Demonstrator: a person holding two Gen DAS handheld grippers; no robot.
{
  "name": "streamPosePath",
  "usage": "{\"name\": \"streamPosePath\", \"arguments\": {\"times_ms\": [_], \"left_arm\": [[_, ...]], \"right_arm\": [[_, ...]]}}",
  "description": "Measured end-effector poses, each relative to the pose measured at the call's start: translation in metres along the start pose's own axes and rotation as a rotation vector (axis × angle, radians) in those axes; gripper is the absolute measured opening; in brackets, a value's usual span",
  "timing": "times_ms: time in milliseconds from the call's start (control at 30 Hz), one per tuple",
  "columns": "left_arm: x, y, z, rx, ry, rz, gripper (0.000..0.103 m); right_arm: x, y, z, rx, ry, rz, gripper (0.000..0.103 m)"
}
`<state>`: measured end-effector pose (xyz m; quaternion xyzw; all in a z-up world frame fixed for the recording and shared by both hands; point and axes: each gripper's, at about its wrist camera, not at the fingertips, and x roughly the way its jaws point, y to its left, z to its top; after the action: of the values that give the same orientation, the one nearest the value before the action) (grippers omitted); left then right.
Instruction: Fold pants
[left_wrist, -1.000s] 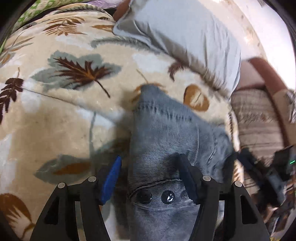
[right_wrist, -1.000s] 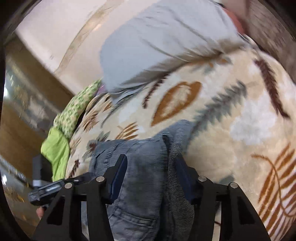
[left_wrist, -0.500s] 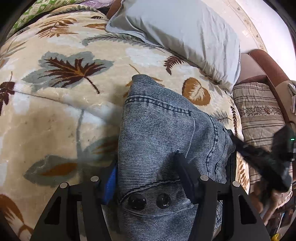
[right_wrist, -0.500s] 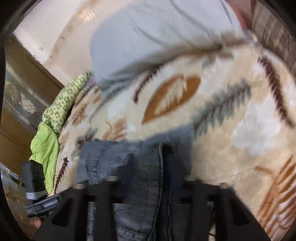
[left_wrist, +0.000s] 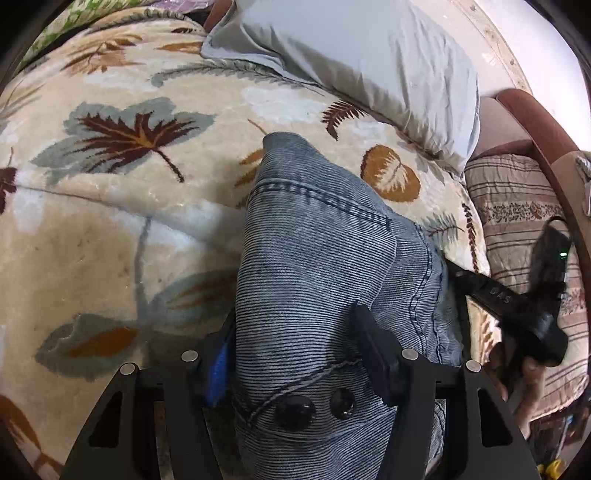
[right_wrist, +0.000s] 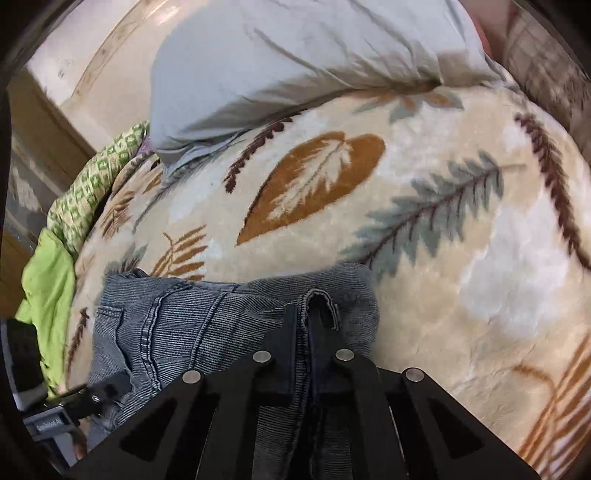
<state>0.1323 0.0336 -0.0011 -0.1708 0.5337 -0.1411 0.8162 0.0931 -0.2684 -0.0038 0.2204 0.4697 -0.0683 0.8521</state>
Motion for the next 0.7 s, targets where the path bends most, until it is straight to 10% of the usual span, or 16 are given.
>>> {"name": "streamPosePath", "arguments": {"times_ms": [133,167,500,700], "left_arm": [[-0.01,-0.002,-0.001,0.007,-0.007,-0.001,0.059],[-0.016,-0.002,-0.002,0.006,-0.007,-0.005,0.059],[-0.063,0.019,-0.055,-0.027,-0.041,-0.011,0.059],[-0.058,-0.004,-0.069,0.069,-0.055,0.057,0.059]], "right_arm": [[-0.049,0.0,-0.008,0.053,-0.112,0.084,0.072],[-0.06,0.0,-0.013,0.067,-0.131,0.114,0.072],[-0.07,0.005,-0.086,0.063,0.045,0.218,0.044],[-0.069,0.021,-0.093,-0.035,0.039,0.052,0.009]]}}
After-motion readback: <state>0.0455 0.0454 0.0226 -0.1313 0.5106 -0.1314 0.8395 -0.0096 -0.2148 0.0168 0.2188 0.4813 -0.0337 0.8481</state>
